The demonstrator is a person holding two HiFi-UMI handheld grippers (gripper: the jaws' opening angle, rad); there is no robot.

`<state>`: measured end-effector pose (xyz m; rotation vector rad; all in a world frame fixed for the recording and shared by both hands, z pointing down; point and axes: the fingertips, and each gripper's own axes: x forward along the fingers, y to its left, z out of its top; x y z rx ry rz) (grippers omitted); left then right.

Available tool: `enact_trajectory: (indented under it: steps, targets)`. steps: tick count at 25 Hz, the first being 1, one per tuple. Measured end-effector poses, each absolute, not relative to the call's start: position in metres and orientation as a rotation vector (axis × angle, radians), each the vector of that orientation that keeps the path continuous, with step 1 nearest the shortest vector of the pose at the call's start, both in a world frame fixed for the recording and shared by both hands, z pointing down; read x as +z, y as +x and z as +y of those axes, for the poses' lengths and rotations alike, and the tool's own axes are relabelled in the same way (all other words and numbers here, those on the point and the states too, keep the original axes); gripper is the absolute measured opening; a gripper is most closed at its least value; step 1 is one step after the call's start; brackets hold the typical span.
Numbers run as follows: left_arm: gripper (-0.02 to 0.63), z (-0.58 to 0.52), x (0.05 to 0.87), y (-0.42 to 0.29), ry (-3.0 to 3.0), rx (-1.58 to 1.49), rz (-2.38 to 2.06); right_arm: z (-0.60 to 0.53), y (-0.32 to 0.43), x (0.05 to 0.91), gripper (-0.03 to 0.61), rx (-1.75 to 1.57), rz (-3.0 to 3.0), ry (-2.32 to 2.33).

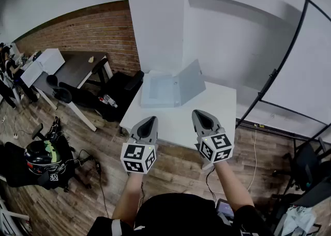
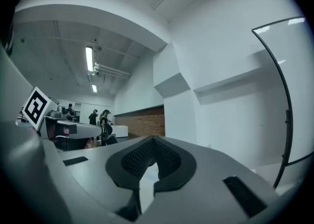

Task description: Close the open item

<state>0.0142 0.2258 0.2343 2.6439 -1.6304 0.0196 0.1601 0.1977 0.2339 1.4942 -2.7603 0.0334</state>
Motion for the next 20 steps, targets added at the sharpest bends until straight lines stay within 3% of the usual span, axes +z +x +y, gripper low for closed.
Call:
enact_trajectory:
  steps: [20]
  targets:
    - [0.011, 0.225, 0.253, 0.073, 2.601, 0.055, -1.651, 0.194, 0.209, 0.258, 0.038, 0.054, -2.806, 1.4]
